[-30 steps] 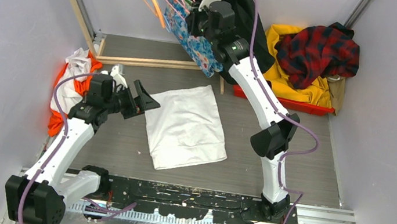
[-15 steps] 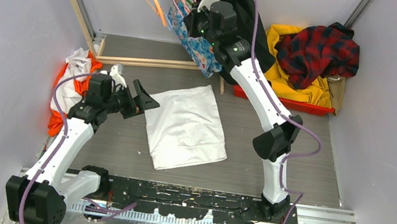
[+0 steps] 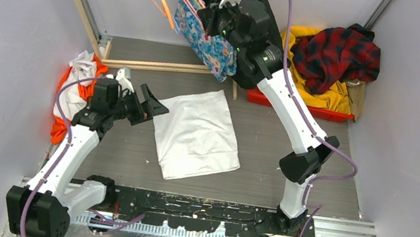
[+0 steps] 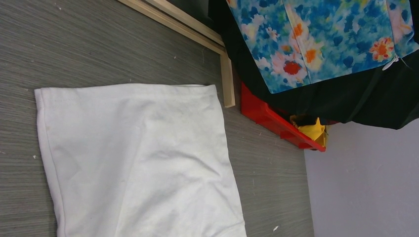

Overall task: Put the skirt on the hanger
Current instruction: Pick up the hanger from the clothesline.

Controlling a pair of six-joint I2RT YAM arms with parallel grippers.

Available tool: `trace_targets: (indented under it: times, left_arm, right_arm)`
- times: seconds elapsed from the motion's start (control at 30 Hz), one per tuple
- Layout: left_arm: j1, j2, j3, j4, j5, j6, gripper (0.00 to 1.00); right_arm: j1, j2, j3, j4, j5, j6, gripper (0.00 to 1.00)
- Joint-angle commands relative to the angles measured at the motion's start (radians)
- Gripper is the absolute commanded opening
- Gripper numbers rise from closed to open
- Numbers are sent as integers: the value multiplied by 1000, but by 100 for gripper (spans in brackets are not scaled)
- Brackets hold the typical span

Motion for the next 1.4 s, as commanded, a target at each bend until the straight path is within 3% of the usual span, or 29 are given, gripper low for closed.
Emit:
trace_targets:
  times: [0.0, 0.53, 0.73, 1.07, 1.37]
  left_arm:
    - [7, -21, 3, 48, 20, 5, 88]
    - [7, -31, 0, 40, 28, 8, 89]
    - [6, -34, -2, 31, 28, 12, 98]
    - [7, -50, -34, 35, 22, 14, 99]
    - [7, -43, -70, 60, 27, 13, 99]
  right_arm:
    - [34, -140, -122, 39, 45, 12, 1]
    - [122, -588, -808, 86, 155, 104, 2]
    - [176, -718, -1009, 61, 223, 135, 1]
    - [284, -859, -1257, 55, 298, 208, 1]
    - [291, -912, -1404, 130, 301, 247, 1]
